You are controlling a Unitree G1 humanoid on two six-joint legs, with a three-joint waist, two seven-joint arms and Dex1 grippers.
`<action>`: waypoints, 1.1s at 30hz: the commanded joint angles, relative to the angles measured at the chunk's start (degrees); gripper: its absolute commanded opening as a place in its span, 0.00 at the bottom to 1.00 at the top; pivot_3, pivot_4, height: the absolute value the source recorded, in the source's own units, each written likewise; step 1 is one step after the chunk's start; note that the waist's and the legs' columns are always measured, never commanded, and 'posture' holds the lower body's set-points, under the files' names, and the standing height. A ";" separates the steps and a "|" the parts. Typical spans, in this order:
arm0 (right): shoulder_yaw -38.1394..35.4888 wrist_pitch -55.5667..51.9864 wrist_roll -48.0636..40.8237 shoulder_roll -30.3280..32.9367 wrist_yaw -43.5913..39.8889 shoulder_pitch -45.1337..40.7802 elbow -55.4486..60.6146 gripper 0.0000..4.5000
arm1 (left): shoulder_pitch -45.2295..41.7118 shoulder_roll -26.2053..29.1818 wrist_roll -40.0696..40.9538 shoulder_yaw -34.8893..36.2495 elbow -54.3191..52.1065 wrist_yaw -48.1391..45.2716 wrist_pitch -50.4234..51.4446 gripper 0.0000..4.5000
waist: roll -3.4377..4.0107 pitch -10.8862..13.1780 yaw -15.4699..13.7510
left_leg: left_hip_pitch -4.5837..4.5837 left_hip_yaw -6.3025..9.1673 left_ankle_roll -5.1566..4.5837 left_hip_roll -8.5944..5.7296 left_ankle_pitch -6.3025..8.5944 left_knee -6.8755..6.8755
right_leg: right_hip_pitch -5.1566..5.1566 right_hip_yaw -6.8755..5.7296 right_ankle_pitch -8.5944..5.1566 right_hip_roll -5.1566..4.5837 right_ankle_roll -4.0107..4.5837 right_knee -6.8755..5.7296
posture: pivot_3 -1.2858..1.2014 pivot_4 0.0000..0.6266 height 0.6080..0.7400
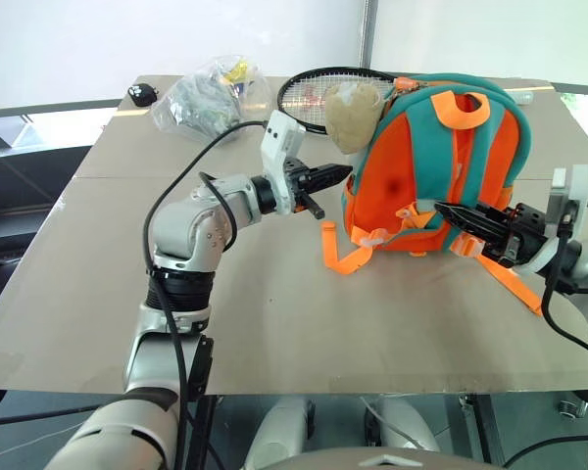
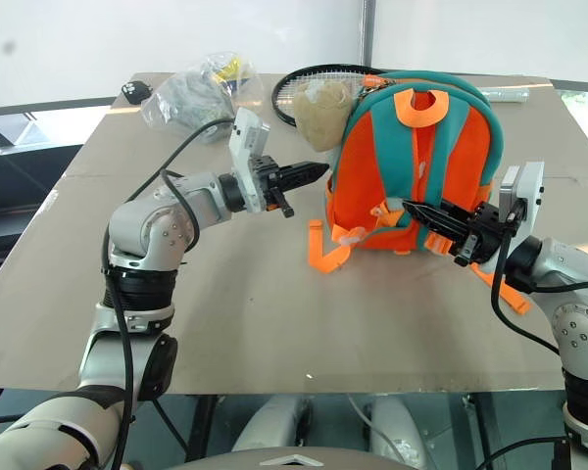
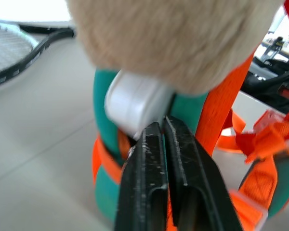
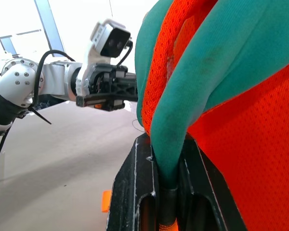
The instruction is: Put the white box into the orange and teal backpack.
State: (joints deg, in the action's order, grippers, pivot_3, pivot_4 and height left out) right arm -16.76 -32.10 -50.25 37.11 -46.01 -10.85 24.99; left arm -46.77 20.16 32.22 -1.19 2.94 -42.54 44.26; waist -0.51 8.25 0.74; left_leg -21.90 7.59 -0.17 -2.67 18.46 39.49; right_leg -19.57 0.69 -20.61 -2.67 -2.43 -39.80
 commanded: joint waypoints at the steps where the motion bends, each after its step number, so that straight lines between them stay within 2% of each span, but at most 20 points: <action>1: -2.43 0.25 -1.82 0.76 0.66 1.09 3.58 0.00 | -3.02 -1.46 -1.17 -1.96 0.96 -4.66 -5.64 0.00 | 0.00 0.00 -0.04 | 0.01 0.00 0.00 -0.01 0.00 -0.01 | 0.00 0.00 0.00 -0.01 0.00 0.00 | 0.52 0.24 1.00; 7: -2.04 0.29 -2.19 0.73 1.26 3.38 5.66 0.00 | -6.81 -3.95 -4.59 -5.85 5.85 -10.54 -12.12 0.00 | -0.01 0.01 0.00 | -0.04 -0.03 0.00 -0.02 0.00 0.00 | 0.00 -0.02 0.00 0.06 0.00 0.00 | 0.52 0.24 1.00; 13: -2.16 0.71 -2.17 0.74 2.31 4.87 7.20 0.00 | -6.68 -3.67 -4.42 -4.86 7.93 -12.69 -11.80 0.00 | -0.01 0.01 0.05 | -0.01 -0.05 -0.01 -0.01 0.00 0.00 | 0.01 0.03 0.00 0.16 0.00 -0.02 | 0.52 0.24 1.00; 15: -1.93 0.98 -1.73 0.82 2.35 5.20 7.36 0.00 | -4.25 -1.29 1.14 -1.07 4.00 -14.07 -5.90 0.00 | -0.01 0.01 0.17 | -0.01 -0.02 -0.01 0.00 0.00 0.00 | 0.01 0.02 0.00 0.18 0.00 -0.02 | 0.52 0.24 1.00; 17: -1.64 1.25 -1.42 0.69 2.44 5.03 7.20 0.00 | -0.38 3.85 4.73 2.28 0.91 -14.82 0.96 0.00 | -0.01 0.01 0.92 | 0.01 -0.05 -0.01 0.06 0.00 -0.01 | 0.00 0.10 0.00 0.16 0.00 -0.02 | 0.52 0.24 1.00; 20: -1.38 1.45 -1.38 0.44 2.63 4.62 6.99 0.00 | 2.81 7.90 4.62 3.35 -0.44 -13.91 3.20 0.00 | 0.00 0.01 1.68 | 0.15 -0.01 0.00 0.10 0.00 -0.13 | -0.01 0.18 0.00 0.11 0.00 -0.02 | 0.52 0.24 1.00; 22: -1.31 1.41 -1.79 0.11 2.80 4.58 7.14 0.00 | 3.57 8.38 3.20 4.55 0.56 -10.62 2.63 0.00 | -0.01 0.01 1.24 | 0.17 0.11 0.00 0.05 0.00 -0.08 | -0.02 0.10 0.00 0.05 0.00 0.04 | 0.52 0.24 1.00; 27: -1.75 0.87 -2.86 0.47 2.64 4.90 7.54 0.00 | 1.05 4.49 1.54 2.68 2.13 -7.37 0.45 0.00 | -0.02 0.01 -0.19 | 0.11 0.31 0.00 -0.14 0.00 0.03 | 0.00 -0.05 0.00 -0.09 0.00 0.06 | 0.52 0.24 1.00; 33: -1.78 0.70 -3.41 0.83 2.62 5.11 7.83 0.00 | -3.20 -1.61 -1.94 -1.05 6.66 -8.09 -5.23 0.00 | -0.02 0.01 0.04 | 0.05 0.21 0.00 -0.13 0.00 0.06 | 0.01 -0.05 0.00 -0.05 0.00 0.01 | 0.52 0.24 1.00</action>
State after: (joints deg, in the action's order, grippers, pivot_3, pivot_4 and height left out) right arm -16.78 -32.12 -52.31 37.28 -43.31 -5.41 30.62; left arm -48.42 19.34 30.50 -1.97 9.70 -49.89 41.33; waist -0.53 8.26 0.78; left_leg -21.85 7.76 -0.18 -2.79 18.46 39.54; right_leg -19.56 0.67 -20.61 -2.70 -2.43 -39.81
